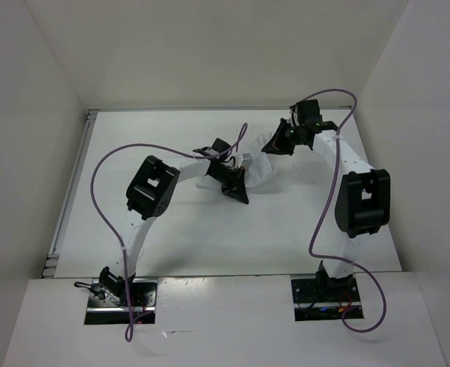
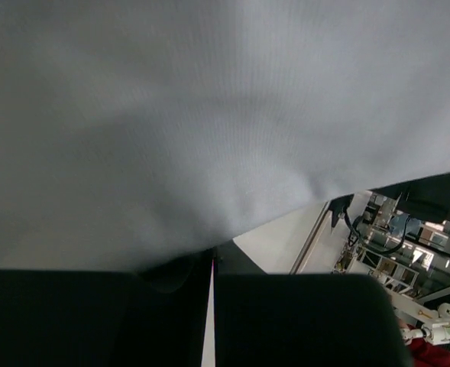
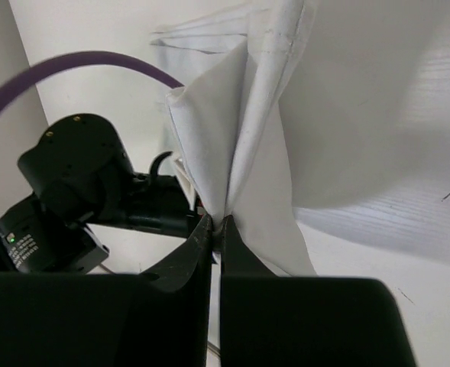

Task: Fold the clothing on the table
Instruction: Fold the skirt

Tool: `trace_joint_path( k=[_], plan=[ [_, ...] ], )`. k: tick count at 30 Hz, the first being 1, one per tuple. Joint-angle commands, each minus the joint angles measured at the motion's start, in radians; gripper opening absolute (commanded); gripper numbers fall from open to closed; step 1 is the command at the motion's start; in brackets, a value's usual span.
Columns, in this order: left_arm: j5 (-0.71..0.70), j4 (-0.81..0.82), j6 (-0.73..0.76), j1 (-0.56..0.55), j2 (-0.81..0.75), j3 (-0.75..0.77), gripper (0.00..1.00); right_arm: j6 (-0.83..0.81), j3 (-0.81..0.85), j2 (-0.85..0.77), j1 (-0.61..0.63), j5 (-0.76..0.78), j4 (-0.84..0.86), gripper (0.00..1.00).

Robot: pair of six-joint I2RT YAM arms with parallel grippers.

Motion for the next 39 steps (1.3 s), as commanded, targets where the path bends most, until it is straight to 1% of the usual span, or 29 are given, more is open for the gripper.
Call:
trace_joint_path(
  k=[1,2,4,5,7,8,9,13,15,22,31,34,39],
  plan=[
    [-0.06,-0.051,0.043,0.0,-0.04,0.003,0.07,0.007,0.073,-0.071,0.012,-0.032,0.003,0.0],
    [-0.06,-0.06,0.054,0.032,-0.099,0.003,0.08,0.007,0.073,-0.059,0.012,-0.023,0.003,0.0],
    [-0.075,-0.086,0.066,0.066,-0.159,0.003,0.08,0.007,0.084,-0.048,0.012,-0.023,-0.015,0.0],
    [-0.124,-0.116,0.076,0.104,-0.211,0.016,0.1,0.007,0.093,-0.048,0.012,-0.023,-0.015,0.0],
    [-0.187,-0.147,0.1,0.143,-0.254,0.031,0.1,0.007,0.093,-0.048,0.012,-0.013,-0.015,0.0],
    [-0.242,-0.17,0.109,0.161,-0.279,0.031,0.1,0.007,0.093,-0.048,0.012,-0.013,-0.015,0.0],
    [-0.26,-0.17,0.109,0.196,-0.279,0.043,0.1,0.007,0.093,-0.048,0.012,-0.013,-0.015,0.0],
    [-0.294,-0.18,0.119,0.27,-0.291,0.043,0.09,0.007,0.093,-0.039,0.012,-0.013,-0.015,0.0],
    [-0.34,-0.149,0.119,0.292,-0.282,0.005,0.07,0.007,0.093,-0.039,0.012,-0.013,-0.015,0.0],
    [-0.412,-0.128,0.119,0.303,-0.189,-0.004,0.06,-0.002,0.102,-0.039,0.012,-0.013,-0.024,0.0],
    [-0.413,-0.086,0.119,0.303,-0.146,-0.089,0.06,0.009,0.124,-0.048,0.039,-0.013,-0.044,0.0],
    [-0.387,-0.065,0.109,0.283,-0.146,-0.127,0.06,0.028,0.171,-0.019,0.068,-0.013,-0.044,0.0],
    [-0.345,-0.031,0.088,0.255,-0.155,-0.165,0.06,0.059,0.249,0.085,0.145,0.009,-0.026,0.0]
  ],
)
